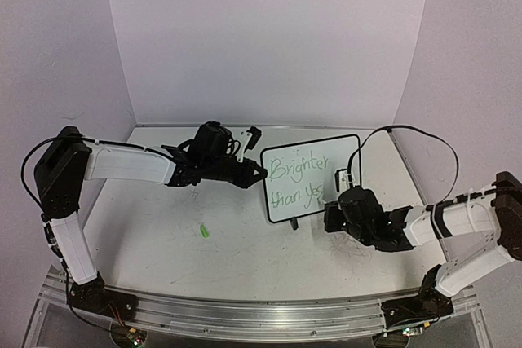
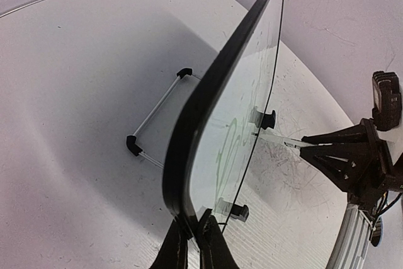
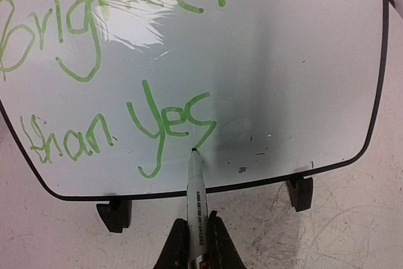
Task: Write a sentence on the whiteboard
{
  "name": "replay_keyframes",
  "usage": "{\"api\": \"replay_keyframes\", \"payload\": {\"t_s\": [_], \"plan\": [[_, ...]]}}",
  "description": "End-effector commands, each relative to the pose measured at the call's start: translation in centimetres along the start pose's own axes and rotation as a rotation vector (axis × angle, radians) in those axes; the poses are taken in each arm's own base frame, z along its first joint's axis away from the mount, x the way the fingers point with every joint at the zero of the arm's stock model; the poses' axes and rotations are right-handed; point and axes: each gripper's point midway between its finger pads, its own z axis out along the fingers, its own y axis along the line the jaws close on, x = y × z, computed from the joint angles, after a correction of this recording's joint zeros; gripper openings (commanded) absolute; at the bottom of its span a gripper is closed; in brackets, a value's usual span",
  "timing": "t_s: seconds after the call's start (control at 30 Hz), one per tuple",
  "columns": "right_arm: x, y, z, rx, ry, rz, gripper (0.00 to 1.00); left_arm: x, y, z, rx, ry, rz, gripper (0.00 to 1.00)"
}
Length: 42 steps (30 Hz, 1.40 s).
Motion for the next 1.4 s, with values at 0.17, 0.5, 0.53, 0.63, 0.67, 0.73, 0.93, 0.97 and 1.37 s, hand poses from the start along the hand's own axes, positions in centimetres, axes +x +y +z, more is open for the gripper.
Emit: {"api": "replay_keyframes", "payload": {"t_s": [0.17,0.5,0.53,0.63,0.67,0.73,0.93,0.97,1.37], "plan": [[-4.2,-0.5,-1.6,0.021,-0.113,0.048,0.00,-2.4,1.2,-1.6,-0.080,-0.074,0.055,0.00],[-5.9,-1.2,-1.4,0.031,-0.144,0.032,0.00,-2.3,1.3,-1.5,-0.082,-0.071,0.053,0.00],[-6.1,-1.1,-1.4,0.029,-0.148,0.032,0.00,-2.3,1.3,-1.5,-0.082,-0.070,0.053,0.00],[-6.4,-1.0,-1.1,0.027,-0.151,0.028,0.00,-2.2,1.3,-1.4,-0.079,-0.068,0.053,0.00],[-6.4,-1.0,-1.1,0.027,-0.152,0.026,0.00,-2.2,1.3,-1.4,-0.079,-0.067,0.053,0.00],[-6.5,-0.9,-1.0,0.027,-0.155,0.025,0.00,-2.3,1.3,-1.4,-0.080,-0.069,0.053,0.00],[-6.3,-0.9,-0.6,0.034,-0.147,0.018,0.00,-2.3,1.2,-1.5,-0.079,-0.069,0.053,0.00],[-6.2,-0.9,-0.5,0.037,-0.143,0.018,0.00,-2.3,1.2,-1.5,-0.080,-0.070,0.054,0.00],[-4.0,-1.6,-0.1,0.055,-0.076,0.039,0.00,-2.3,1.2,-1.5,-0.077,-0.070,0.053,0.00]]}}
